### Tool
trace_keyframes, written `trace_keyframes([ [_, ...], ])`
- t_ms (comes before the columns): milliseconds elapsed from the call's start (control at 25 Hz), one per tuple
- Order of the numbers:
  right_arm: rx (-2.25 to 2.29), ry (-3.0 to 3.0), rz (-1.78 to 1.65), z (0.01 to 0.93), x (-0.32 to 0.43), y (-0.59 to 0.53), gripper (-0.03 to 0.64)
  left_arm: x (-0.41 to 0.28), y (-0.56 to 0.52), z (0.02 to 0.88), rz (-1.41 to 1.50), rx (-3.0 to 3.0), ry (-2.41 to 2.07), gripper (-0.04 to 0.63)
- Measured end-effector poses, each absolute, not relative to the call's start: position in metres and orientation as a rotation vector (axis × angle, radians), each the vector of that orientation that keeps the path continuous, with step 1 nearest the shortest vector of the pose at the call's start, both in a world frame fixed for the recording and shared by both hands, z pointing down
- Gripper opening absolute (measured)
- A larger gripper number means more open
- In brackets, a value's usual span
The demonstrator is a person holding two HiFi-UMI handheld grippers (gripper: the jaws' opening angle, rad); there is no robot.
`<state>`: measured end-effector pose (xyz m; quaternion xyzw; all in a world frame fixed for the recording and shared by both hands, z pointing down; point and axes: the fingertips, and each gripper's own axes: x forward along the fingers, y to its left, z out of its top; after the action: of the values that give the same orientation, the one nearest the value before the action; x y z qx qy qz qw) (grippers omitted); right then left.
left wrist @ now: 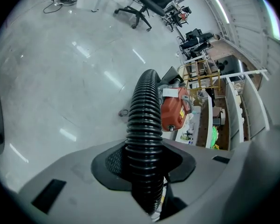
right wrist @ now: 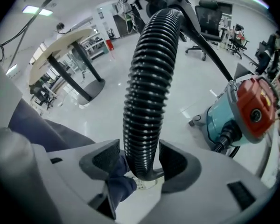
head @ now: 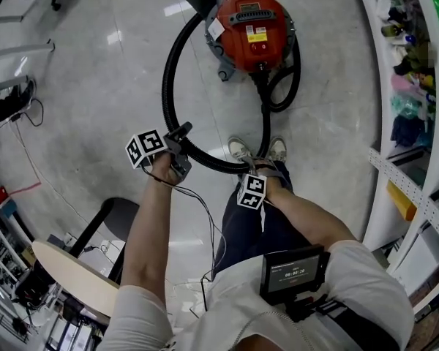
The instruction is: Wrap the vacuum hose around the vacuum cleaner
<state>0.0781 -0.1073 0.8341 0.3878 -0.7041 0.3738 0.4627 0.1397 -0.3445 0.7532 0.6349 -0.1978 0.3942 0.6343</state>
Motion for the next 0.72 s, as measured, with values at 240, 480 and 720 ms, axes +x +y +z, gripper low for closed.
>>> trace_keyframes([
  [240,1.024,-1.679,0.891,0.837,0.091,-0.094,0.229,0.144,-0.344,0.741,0.88,1.435,-0.448,0.14],
  [480,1.013,-1.716,0.778,0.835,0.089,-0.098,0.181,0.139,-0.337,0.732,0.889,1.434,-0.421,0.138],
  [720,0.94,-1.821,0.793,0.803,0.057,-0.064,0.176,0.121,-0.321,0.734,0.991,1.442,-0.402,0.138],
])
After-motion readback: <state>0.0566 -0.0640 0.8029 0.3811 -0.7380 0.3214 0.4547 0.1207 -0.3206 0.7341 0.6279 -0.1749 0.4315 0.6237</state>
